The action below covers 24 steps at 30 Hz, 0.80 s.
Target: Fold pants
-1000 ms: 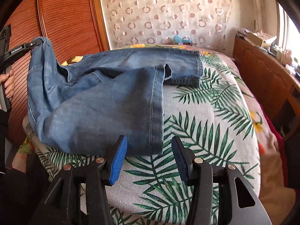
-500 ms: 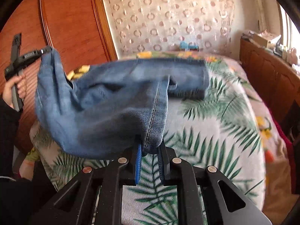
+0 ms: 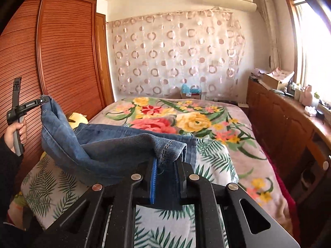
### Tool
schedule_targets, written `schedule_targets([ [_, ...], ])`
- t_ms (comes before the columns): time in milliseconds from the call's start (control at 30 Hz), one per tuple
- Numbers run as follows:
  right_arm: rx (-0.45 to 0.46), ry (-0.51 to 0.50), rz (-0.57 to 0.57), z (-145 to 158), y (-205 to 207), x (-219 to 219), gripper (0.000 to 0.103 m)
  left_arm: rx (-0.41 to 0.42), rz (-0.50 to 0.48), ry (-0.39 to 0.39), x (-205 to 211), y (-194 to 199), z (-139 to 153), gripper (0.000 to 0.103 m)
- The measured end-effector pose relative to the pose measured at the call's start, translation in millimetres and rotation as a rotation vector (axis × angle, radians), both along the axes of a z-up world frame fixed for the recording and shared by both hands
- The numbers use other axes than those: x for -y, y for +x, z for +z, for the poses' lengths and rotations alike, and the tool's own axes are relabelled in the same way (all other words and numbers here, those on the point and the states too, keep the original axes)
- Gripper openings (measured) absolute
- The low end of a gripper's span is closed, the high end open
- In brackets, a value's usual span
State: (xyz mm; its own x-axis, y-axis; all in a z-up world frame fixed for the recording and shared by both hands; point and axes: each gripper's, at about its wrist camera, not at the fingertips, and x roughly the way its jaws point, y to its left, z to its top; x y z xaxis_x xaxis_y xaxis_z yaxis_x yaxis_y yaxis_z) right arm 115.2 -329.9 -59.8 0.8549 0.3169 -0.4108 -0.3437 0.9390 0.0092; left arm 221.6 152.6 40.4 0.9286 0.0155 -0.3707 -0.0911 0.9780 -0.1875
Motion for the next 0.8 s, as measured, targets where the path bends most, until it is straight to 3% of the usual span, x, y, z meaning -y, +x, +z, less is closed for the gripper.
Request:
schedule_targets([
  [500,-0.130,-0.079,-0.040,-11,94,-45,0.014,-0.125,0.028,0.002,-10,78,-50,0.012],
  [800,-0.181,-0.086,-0.034,2,134,-54,0.014,-0.167,0.041,0.023,-12,104,-62,0.012],
])
